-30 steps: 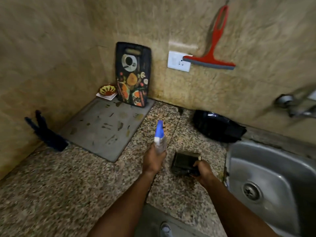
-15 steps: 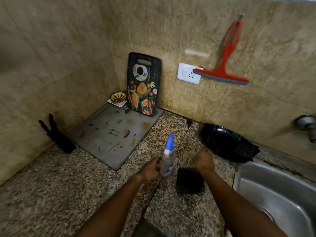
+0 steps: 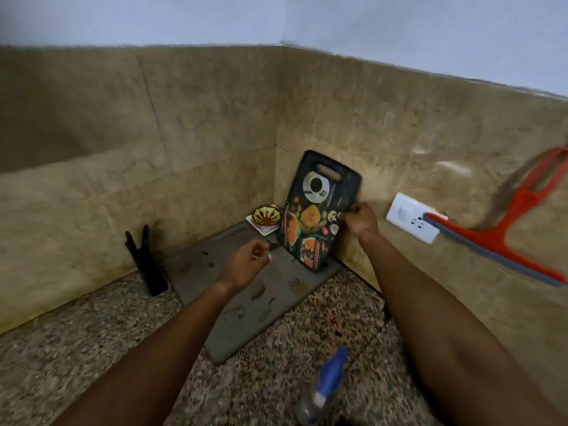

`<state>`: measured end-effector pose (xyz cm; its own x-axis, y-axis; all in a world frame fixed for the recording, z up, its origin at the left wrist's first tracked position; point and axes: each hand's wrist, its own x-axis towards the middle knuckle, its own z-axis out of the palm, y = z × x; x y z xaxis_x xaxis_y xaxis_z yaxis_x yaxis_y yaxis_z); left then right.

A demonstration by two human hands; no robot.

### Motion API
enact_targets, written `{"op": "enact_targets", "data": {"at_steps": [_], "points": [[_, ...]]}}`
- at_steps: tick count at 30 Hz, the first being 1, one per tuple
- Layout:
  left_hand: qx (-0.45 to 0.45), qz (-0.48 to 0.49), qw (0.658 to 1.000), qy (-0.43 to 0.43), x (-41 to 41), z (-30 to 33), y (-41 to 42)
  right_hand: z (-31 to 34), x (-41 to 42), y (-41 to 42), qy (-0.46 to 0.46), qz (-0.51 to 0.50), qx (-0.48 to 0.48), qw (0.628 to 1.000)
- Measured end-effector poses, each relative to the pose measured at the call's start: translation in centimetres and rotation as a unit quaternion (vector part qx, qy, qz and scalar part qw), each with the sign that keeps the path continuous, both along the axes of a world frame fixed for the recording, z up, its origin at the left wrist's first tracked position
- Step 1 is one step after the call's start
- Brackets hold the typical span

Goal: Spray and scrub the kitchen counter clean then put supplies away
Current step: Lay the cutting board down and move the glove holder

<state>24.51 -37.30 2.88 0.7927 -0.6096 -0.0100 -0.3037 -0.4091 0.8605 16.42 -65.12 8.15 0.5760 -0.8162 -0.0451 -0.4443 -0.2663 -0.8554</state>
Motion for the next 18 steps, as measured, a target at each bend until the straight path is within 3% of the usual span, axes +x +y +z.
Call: {"op": "enact_targets", "data": {"at_steps": [3, 7, 13, 16, 18], "points": [[0.002, 0.021, 1.000, 0.016, 1.6, 0.5, -1.3, -0.6, 4.2, -3.0, -0.029, -0.022, 0.024, 0.999], [-0.006, 0.043, 0.999, 0.029, 3.0, 0.6, -2.2, -4.0, 8.1, -5.9, -0.002, 0.004, 0.040, 0.999], [-0.047, 0.101, 0.992, 0.064, 2.9, 0.0, -0.6, -1.3, 7.3, -0.7, 0.025, 0.072, 0.026, 0.997], [-0.061, 0.157, 0.980, 0.109, 2.7, 0.1, 2.2, 1.3, 5.9, 2.2, -0.017, 0.088, 0.025, 0.996], [-0.063, 0.195, 0.966, 0.159, 3.0, 1.1, 4.9, 3.6, 4.5, 4.7, -0.065, 0.102, 0.085, 0.989]]}}
